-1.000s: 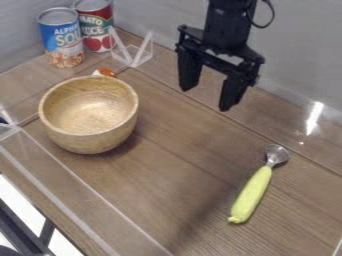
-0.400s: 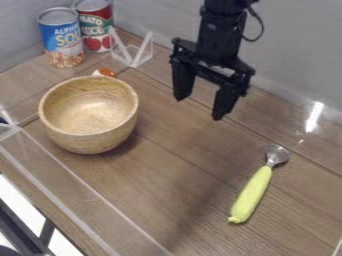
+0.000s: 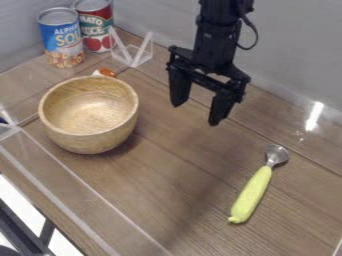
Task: Remove mushroom from inside the brown bowl and place it on the table
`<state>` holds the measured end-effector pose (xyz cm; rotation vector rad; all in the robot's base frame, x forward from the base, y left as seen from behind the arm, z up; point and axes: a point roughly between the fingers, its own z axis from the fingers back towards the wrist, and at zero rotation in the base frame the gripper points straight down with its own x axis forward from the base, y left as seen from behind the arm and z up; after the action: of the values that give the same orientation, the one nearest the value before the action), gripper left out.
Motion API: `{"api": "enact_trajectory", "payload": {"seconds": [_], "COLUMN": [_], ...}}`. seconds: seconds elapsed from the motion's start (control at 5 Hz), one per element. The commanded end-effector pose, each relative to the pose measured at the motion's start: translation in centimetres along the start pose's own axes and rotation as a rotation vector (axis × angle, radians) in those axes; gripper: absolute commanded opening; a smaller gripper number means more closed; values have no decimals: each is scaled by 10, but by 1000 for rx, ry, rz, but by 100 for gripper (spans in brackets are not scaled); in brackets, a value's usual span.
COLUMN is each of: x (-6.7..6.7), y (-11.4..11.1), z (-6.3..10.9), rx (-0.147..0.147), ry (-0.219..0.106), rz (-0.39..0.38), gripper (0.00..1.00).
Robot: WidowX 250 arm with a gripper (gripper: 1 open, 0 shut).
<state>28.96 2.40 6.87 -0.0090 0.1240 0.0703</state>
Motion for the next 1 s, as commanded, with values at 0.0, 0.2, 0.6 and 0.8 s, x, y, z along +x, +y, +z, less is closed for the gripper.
{"api": "enact_trajectory", "payload": {"seconds": [0.0, 0.2, 0.6, 0.8], "x": [2, 3, 4, 4], "y": [6, 8, 12, 14], "z": [2, -4, -16, -22], "rx": [2, -2, -8, -9], "ry": [-16, -16, -12, -7], "rz": [19, 25, 34, 40], "gripper": [100, 100, 100, 100]}}
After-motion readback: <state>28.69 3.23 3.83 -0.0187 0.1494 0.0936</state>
